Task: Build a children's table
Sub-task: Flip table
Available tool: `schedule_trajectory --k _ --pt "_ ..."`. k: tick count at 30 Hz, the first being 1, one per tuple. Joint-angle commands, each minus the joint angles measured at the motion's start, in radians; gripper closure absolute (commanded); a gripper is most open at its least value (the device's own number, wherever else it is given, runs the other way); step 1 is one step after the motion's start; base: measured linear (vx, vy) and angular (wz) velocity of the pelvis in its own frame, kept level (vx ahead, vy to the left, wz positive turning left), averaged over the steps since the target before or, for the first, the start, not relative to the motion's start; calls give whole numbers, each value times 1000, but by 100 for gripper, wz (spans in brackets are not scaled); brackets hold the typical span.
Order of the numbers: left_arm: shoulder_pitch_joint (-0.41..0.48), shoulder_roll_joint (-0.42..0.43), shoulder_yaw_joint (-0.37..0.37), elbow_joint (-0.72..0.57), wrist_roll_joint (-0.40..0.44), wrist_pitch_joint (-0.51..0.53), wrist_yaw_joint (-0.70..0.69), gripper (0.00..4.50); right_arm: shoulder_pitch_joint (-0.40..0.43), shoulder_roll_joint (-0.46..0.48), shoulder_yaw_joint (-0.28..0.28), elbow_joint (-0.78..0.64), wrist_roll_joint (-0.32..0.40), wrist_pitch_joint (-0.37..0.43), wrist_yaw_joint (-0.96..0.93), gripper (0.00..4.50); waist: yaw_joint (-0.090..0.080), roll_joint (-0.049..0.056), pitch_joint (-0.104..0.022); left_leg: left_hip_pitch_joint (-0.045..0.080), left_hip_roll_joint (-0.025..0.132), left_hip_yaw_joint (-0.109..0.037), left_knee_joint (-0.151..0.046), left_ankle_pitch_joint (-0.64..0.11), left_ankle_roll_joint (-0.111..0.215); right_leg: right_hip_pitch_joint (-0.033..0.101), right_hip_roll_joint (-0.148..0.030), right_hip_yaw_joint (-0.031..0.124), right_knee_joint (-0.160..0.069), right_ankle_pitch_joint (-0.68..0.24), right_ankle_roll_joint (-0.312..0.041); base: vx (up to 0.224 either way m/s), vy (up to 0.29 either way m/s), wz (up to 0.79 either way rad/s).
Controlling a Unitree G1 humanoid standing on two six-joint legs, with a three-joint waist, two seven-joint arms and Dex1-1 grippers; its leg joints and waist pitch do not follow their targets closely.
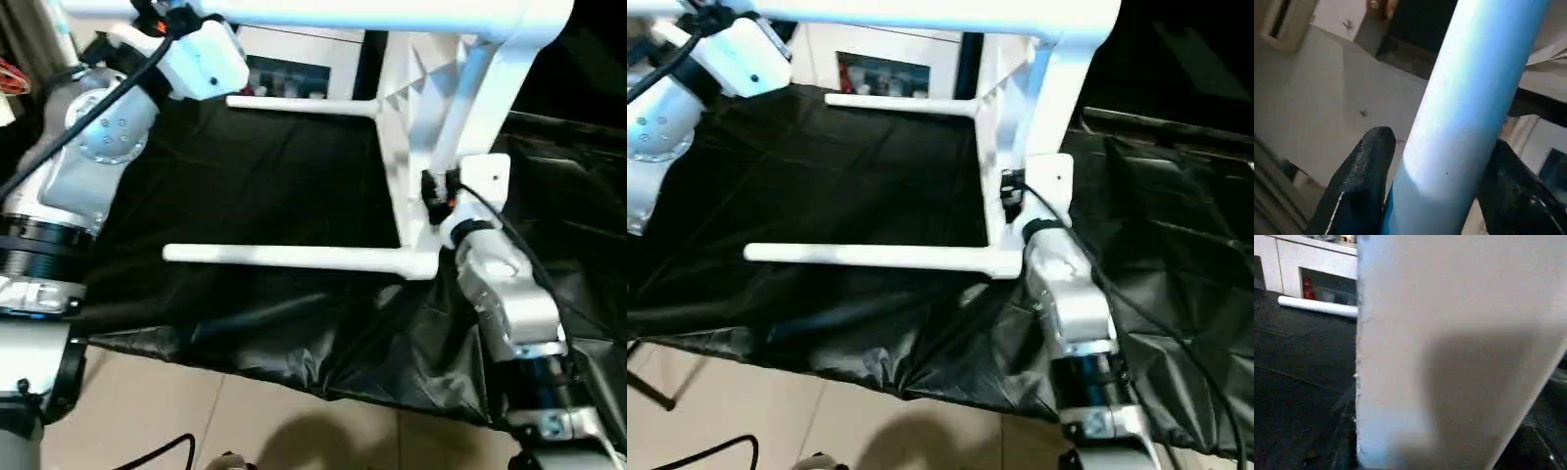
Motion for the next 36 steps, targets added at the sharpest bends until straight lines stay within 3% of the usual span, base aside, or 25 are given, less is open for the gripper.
schedule_trajectory --k 1,3,4,8,10,13,14,16,17,20,24,27,28,31,36 --pt "25 -61 73 -23 -189 54 -5 221 -65 -69 -48 2 -13 -36 51 254 -1 0 -71 11 67 -37 -71 -154 -42 45 -110 80 -72 -174 -139 0 0 0" --pt "32 -78 109 -40 -239 85 -5 221 -105 -101 -79 14 8 -33 73 254 4 0 -74 4 64 -35 -66 -105 -13 50 -111 80 -66 -158 -145 0 0 0" --pt "32 -78 109 -40 -239 85 -5 221 -105 -101 -79 14 8 -33 73 254 6 1 -77 -4 60 -32 -62 -60 10 52 -108 81 -60 -114 -148 0 0 0" --pt "30 -124 234 -79 -373 200 7 221 -261 -250 -110 88 19 -62 195 256 13 1 -91 -25 47 -27 -43 36 78 51 -96 75 -35 67 -174 0 0 0" --pt "36 -137 273 -88 -410 230 17 221 -326 -302 -111 127 18 -77 233 257 12 -1 -84 -28 42 -22 -40 1 97 46 -92 70 -46 12 -171 0 0 0" --pt "64 -174 354 -122 -492 309 49 221 -427 -372 -107 184 4 -105 286 258 14 5 -79 -23 46 -21 -40 -56 84 39 -90 64 -66 -154 -144 0 0 0" --pt "79 -184 379 -136 -513 336 59 221 -459 -389 -106 202 1 -114 300 259 13 10 -77 -20 54 -25 -42 -72 77 34 -91 61 -67 -188 -144 0 0 0" --pt "115 -200 415 -170 -538 382 76 221 -513 -410 -104 228 -2 -125 327 259 7 9 -75 -24 60 -30 -44 -93 64 35 -91 58 -72 -216 -132 0 0 0" --pt "140 -207 429 -193 -544 406 79 221 -537 -419 -100 240 -2 -134 342 259 6 11 -77 -20 65 -32 -45 -98 56 33 -92 58 -69 -211 -133 0 0 0" --pt "233 -229 461 -284 -541 470 92 221 -592 -432 -82 289 5 -162 397 259 -7 -6 -77 -23 67 -32 -42 -102 53 36 -99 61 -62 -179 -156 0 0 0" --pt "302 -241 461 -349 -543 512 93 221 -615 -426 -50 336 -14 -201 449 259 -10 -10 -75 -23 62 -27 -38 -88 75 32 -94 64 -64 -164 -159 0 0 0" --pt "332 -241 463 -375 -540 529 96 221 -639 -407 -47 356 -12 -215 472 259 -13 -13 -72 -21 65 -28 -40 -109 71 29 -92 62 -67 -199 -159 0 0 0" --pt "335 -240 463 -377 -537 531 96 221 -645 -404 -46 359 -11 -217 478 203 -13 -12 -68 -23 64 -29 -41 -122 66 29 -93 62 -71 -225 -150 0 0 0" --pt "344 -246 468 -406 -532 558 92 221 -670 -395 -46 385 -4 -236 493 171 -17 -15 -68 -20 64 -30 -42 -146 53 27 -95 62 -74 -267 -131 0 0 0" --pt "349 -247 461 -426 -534 575 93 221 -665 -389 -56 366 24 -256 540 126 -9 -11 -70 -16 66 -29 -42 -131 52 24 -90 65 -67 -205 -146 0 0 0"
